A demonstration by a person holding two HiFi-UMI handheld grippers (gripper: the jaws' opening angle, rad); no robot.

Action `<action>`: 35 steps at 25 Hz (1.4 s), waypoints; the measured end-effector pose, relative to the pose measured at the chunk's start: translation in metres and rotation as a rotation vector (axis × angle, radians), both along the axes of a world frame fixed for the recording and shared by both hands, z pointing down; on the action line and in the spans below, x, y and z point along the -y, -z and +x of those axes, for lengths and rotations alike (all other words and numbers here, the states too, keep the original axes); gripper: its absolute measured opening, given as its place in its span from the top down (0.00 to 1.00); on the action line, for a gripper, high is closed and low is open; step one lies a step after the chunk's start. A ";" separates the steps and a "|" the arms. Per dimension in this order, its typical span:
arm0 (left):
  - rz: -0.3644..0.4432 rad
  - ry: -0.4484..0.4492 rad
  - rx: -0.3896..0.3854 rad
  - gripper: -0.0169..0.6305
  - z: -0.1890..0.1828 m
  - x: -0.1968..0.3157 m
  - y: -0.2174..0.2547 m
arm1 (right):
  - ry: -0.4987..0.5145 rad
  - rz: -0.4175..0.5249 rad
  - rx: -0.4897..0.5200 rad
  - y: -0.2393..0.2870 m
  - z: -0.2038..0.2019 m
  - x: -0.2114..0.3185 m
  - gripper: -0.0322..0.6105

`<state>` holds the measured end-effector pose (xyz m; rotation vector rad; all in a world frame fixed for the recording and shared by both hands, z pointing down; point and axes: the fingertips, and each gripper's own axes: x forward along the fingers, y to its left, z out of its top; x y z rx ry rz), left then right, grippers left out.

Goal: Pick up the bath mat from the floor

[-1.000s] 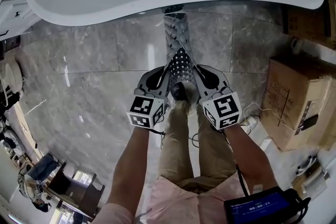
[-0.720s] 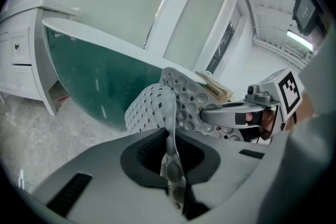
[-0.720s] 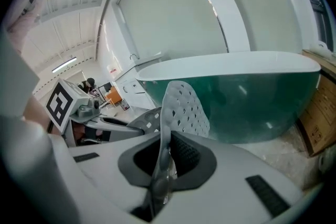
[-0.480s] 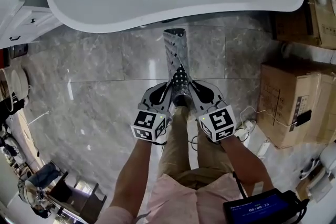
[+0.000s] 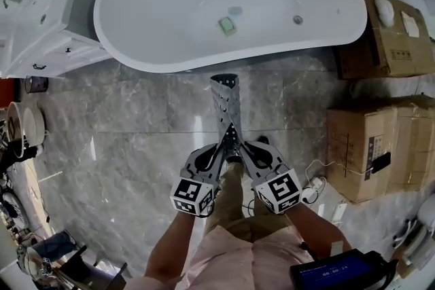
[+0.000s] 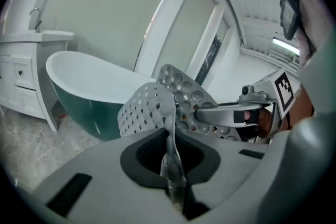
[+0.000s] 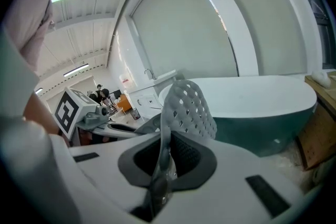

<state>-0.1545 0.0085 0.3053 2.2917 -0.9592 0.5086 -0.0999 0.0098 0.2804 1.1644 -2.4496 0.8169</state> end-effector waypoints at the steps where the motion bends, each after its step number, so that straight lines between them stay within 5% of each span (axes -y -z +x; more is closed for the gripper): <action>1: 0.011 -0.010 -0.004 0.92 0.001 -0.003 0.013 | 0.004 0.010 0.005 0.013 -0.001 -0.003 0.91; 17: 0.205 0.004 -0.091 0.92 -0.002 -0.012 0.169 | -0.019 0.192 0.035 0.165 0.012 -0.020 0.91; 35: 0.340 0.236 -0.046 0.92 -0.002 -0.013 0.243 | -0.116 0.282 0.066 0.220 0.117 -0.027 0.91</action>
